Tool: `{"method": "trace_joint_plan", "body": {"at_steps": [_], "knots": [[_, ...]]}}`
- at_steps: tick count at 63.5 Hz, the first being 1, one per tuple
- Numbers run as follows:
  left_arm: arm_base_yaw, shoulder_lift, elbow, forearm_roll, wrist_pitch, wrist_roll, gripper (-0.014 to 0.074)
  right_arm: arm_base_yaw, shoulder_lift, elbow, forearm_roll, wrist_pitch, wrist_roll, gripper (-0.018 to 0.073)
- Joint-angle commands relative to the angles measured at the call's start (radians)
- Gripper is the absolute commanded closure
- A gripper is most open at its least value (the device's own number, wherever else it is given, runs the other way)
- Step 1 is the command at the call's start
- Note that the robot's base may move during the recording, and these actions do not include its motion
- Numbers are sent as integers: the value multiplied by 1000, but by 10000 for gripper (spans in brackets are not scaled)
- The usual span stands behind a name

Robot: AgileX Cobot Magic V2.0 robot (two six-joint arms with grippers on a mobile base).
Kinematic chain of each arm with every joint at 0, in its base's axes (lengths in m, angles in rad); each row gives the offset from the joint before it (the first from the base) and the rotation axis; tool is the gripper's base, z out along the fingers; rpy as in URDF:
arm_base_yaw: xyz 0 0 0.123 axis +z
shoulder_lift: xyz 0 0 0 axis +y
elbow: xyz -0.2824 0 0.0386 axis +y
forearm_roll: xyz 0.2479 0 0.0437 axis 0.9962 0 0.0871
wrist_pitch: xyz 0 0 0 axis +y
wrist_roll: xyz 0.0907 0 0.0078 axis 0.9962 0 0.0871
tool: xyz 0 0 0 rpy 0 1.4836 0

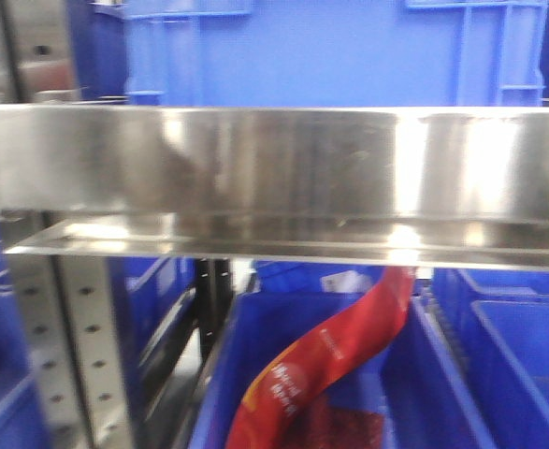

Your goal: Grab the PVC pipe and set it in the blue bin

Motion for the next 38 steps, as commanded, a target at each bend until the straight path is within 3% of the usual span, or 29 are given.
{"method": "trace_joint_plan", "body": {"at_steps": [1, 38], "knots": [[-2, -2, -3, -8, -24, 0, 707, 2, -5, 1, -3, -24, 1, 715], [-2, -2, -3, -8, -24, 0, 707, 2, -5, 1, -3, -24, 1, 715]]}}
